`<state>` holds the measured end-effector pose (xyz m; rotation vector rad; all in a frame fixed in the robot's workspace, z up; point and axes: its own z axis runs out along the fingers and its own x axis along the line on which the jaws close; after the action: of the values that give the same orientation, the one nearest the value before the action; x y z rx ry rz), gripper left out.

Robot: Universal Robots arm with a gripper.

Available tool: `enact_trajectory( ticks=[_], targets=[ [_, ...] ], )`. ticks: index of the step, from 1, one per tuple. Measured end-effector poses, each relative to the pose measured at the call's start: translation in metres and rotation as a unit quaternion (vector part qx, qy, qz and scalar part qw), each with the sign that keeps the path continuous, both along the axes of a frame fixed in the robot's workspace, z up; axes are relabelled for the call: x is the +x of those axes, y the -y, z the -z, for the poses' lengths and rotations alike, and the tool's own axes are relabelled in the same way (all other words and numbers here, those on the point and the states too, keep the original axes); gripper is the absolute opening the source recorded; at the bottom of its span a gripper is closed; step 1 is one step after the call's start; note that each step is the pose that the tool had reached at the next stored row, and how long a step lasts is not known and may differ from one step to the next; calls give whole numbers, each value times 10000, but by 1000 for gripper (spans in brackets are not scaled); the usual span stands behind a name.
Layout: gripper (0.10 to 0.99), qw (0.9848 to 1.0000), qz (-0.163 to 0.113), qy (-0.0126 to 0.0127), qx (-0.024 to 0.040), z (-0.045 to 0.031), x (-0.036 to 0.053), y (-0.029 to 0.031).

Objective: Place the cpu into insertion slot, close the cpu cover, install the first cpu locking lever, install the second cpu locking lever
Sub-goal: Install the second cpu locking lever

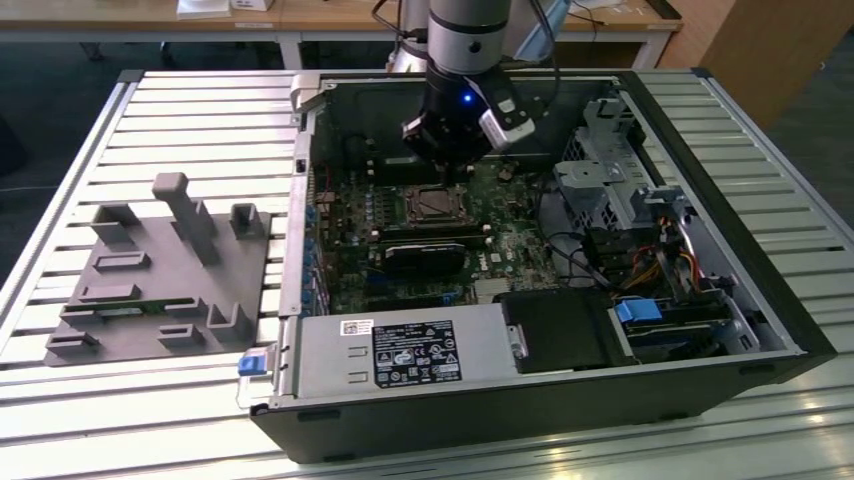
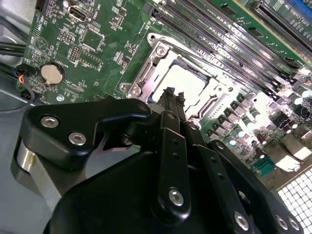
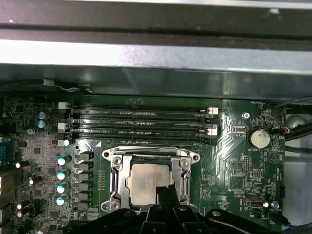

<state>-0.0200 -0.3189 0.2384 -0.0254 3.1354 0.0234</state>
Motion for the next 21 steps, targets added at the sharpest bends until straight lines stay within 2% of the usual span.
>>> enact_trajectory(
  ticks=[11,21],
  targets=[
    [106,10000,0,0,0,0,0,99],
    [106,10000,0,0,1,1,0,126]
  ],
)
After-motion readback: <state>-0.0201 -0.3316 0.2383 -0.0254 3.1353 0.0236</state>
